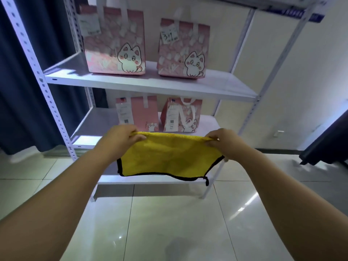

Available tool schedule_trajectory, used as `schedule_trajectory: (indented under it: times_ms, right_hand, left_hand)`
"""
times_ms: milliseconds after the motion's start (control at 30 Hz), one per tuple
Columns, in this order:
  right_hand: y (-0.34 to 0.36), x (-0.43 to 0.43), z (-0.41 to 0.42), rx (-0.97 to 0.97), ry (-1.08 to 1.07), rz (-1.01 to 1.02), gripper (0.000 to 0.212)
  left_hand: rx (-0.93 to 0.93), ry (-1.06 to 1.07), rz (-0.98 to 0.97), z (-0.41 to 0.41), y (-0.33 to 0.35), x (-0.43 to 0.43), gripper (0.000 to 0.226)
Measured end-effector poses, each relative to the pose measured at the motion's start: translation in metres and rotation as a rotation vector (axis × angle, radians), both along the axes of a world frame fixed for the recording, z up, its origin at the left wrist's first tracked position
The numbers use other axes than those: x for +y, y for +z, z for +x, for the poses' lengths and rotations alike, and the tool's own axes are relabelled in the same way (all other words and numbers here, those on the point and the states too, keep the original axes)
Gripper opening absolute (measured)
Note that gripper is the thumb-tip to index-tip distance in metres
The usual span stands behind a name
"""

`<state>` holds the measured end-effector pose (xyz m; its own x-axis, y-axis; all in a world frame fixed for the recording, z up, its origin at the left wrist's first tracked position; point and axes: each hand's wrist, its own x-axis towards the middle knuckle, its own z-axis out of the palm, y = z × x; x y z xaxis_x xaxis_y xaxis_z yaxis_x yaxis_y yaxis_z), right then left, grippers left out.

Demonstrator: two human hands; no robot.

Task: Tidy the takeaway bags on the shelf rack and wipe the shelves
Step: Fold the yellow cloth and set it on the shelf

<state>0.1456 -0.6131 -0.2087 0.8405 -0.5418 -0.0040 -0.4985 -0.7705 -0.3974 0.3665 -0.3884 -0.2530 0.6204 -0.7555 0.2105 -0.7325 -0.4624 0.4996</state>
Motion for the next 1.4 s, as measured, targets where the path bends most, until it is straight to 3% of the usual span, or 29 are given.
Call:
schedule_trajectory:
  times_ms: [167,400,567,667,867,1200,1400]
  right_hand:
    - [0.029,-0.009,0.003,-0.066,0.046,-0.015,0.015]
    - [0.056,-0.011,0.006,-0.093,-0.017,-0.111,0.020]
    - [0.071,-0.008,0.011,-0.168,-0.037,-0.072,0.014]
    - [0.082,-0.007,0.013,-0.196,-0.037,-0.060,0.012]
    - [0.101,-0.006,0.017,-0.282,-0.040,0.083,0.027]
    - [0.102,-0.005,0.016,-0.400,0.003,0.355,0.011]
    - [0.099,-0.004,0.018,-0.451,-0.212,0.349,0.031]
  left_hand:
    - [-0.041,0.018,0.049,0.006,0.040,0.013,0.032]
    - [0.092,0.041,-0.024,0.008,0.070,0.035,0.020]
    - [0.034,0.107,-0.146,0.016,0.086,0.035,0.015]
    - [0.007,0.105,-0.125,0.027,0.098,0.039,0.010]
    - [-0.117,0.079,-0.122,0.044,0.118,0.042,0.001]
    - [0.031,0.209,-0.327,0.046,0.126,0.048,0.009]
    - [0.025,0.317,-0.277,0.038,0.129,0.041,0.032]
